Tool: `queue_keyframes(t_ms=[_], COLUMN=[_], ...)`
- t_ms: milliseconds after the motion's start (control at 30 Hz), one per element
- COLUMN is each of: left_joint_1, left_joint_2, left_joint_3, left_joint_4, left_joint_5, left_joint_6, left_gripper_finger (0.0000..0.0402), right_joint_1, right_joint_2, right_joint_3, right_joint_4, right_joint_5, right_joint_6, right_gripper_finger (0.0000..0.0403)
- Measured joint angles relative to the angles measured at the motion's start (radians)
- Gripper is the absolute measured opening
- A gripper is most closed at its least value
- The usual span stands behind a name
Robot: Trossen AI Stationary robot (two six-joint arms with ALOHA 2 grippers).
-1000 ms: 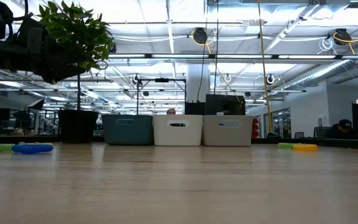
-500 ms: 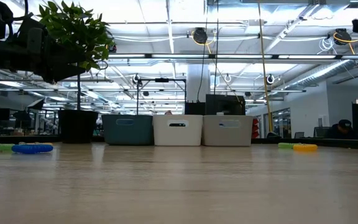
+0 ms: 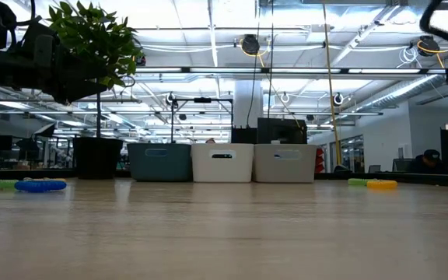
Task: Sort spring keychains
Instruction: Put the blue spring keychain in the gray bin
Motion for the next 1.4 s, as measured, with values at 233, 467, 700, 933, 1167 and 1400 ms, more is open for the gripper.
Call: queue_keyframes(t_ms=[233, 467, 700, 933, 1167, 1400], left_joint_1=[0.0, 0.0, 0.0, 0.0, 0.0, 0.0], left_joint_2=[0.0, 0.0, 0.0, 0.0, 0.0, 0.0], left_joint_3=[0.0, 0.0, 0.0, 0.0, 0.0, 0.0], left_joint_4=[0.0, 0.0, 0.0, 0.0, 0.0, 0.0], left_joint_5=[0.0, 0.0, 0.0, 0.0, -0.001, -0.001], left_joint_6=[0.0, 0.0, 0.0, 0.0, 0.0, 0.0], left_gripper_finger=[0.0392, 0.0392, 0.0392, 0.0392, 0.0392, 0.0392], right_joint_1=[0.0, -0.002, -0.001, -0.001, -0.012, -0.079], right_joint_2=[-0.006, -0.003, -0.002, -0.074, -0.222, -0.291], right_joint_3=[-0.066, -0.068, -0.069, -0.074, -0.073, 0.005], right_joint_4=[0.089, 0.09, 0.089, 0.056, -0.053, -0.229], right_joint_5=[-0.007, -0.044, -0.05, -0.093, -0.117, -0.099], right_joint_6=[-0.023, -0.051, -0.088, -0.129, -0.224, -0.481], right_gripper_finger=[0.0123, 0.0062, 0.0008, 0.0003, 0.0001, 0.0])
